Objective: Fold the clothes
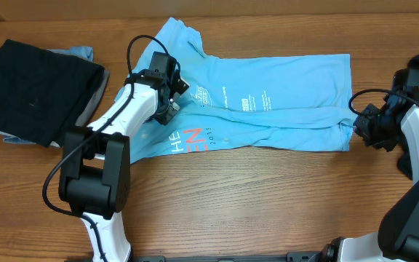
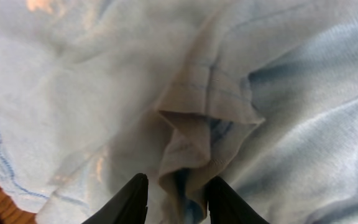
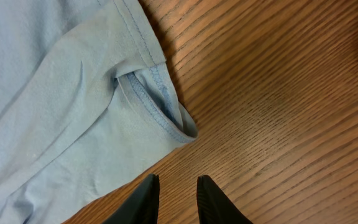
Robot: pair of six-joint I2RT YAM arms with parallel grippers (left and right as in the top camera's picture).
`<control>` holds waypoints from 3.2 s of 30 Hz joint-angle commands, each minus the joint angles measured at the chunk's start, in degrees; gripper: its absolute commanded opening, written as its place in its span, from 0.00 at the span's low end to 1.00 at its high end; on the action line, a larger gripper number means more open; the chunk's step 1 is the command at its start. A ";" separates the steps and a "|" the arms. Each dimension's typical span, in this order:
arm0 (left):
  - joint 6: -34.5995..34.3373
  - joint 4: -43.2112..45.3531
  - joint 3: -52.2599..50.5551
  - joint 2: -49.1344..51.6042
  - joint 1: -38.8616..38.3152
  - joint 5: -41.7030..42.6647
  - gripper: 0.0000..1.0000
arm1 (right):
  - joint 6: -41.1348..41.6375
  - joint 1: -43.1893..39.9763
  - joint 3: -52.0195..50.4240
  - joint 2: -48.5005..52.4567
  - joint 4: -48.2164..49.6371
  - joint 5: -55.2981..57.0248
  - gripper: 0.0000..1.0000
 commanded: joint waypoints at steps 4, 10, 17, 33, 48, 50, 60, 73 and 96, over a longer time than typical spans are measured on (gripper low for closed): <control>-0.81 1.36 -0.24 0.50 0.11 -1.42 0.34 | -0.15 -0.11 0.07 0.37 0.31 -0.20 0.24; -0.81 1.44 -0.24 0.50 0.11 -1.40 0.18 | -0.17 -0.11 0.07 0.37 0.31 -0.20 0.24; -0.55 2.47 -0.22 0.50 0.11 -1.64 0.04 | -0.15 -0.11 0.07 0.37 0.31 -0.20 0.24; 2.45 18.25 -0.22 0.50 0.13 -6.56 0.22 | -0.17 -0.11 0.07 0.37 0.28 -0.17 0.24; -9.01 5.73 6.97 0.35 3.96 -3.80 0.70 | -0.17 -0.11 0.07 0.37 0.74 -0.17 0.25; -5.42 1.99 6.93 0.39 3.74 0.72 0.48 | -0.15 -0.11 0.07 0.37 0.74 -0.17 0.25; -7.08 -7.19 6.88 0.50 3.74 9.53 0.04 | 0.04 -0.11 0.07 0.37 0.72 -0.39 0.25; -11.39 1.86 1.16 0.50 3.69 10.05 0.04 | 0.02 -0.11 0.07 0.37 0.72 -1.03 0.25; -13.31 14.40 -4.09 0.52 3.69 9.18 0.06 | 0.02 -0.11 0.07 0.37 0.98 -1.01 0.25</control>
